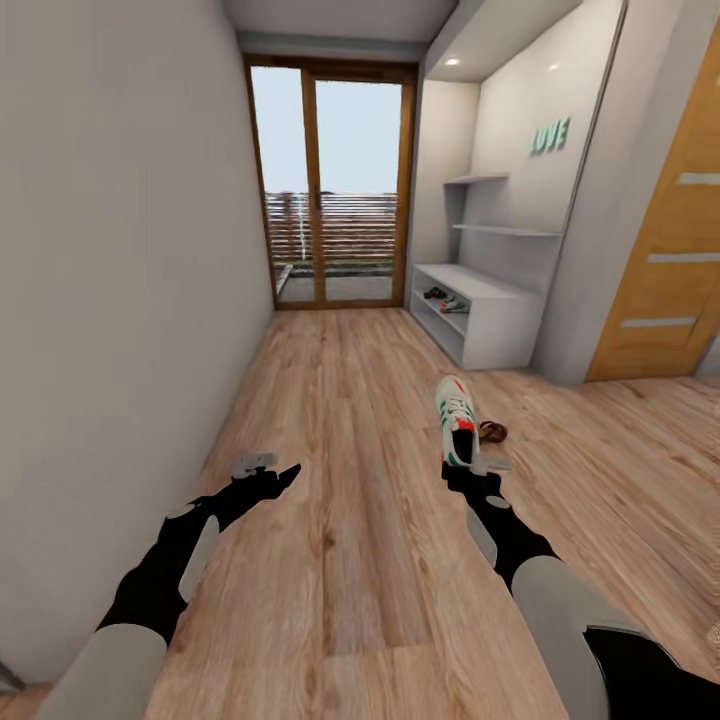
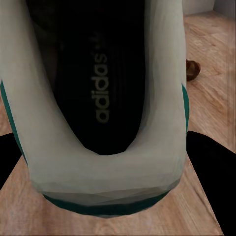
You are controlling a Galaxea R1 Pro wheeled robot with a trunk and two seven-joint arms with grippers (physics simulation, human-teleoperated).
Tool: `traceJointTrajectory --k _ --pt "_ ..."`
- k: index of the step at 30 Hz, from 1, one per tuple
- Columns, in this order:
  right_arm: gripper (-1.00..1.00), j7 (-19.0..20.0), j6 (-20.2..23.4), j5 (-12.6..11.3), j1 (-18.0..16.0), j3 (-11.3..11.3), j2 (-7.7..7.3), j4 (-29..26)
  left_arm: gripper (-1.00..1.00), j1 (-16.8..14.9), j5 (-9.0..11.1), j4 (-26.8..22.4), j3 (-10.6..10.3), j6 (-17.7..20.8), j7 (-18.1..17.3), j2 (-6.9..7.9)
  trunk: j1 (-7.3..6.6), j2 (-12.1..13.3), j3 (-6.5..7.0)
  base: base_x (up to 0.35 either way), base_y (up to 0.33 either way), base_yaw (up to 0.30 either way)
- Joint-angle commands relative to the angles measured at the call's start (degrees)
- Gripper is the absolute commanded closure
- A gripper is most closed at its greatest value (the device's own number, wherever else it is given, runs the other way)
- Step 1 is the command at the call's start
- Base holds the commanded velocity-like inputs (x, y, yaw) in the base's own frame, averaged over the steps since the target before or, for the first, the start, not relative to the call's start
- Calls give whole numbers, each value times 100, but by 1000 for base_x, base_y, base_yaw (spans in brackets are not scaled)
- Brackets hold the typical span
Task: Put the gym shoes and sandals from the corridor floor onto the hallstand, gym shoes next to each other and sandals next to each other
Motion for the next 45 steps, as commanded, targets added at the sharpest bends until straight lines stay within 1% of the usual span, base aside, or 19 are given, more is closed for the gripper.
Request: traceJointTrajectory --k 1,38,41,45 --pt "100 -6 -22 11 -6 -21 6 6 -100 -1 56 -6 10 54 -17 -1 2 -2 -6 343 0 -276" --pt "100 -4 -22 11 -6 -21 6 6 -100 -1 56 -6 10 54 -17 1 2 -2 -6 343 0 -296" --pt "100 -5 -22 11 -6 -21 6 6 -100 -1 56 -6 10 54 -17 -1 2 -2 -6 343 0 -265" --pt "100 -6 -22 11 -6 -21 6 6 -100 -1 56 -6 10 54 -17 -4 2 -2 -6 343 0 -83"
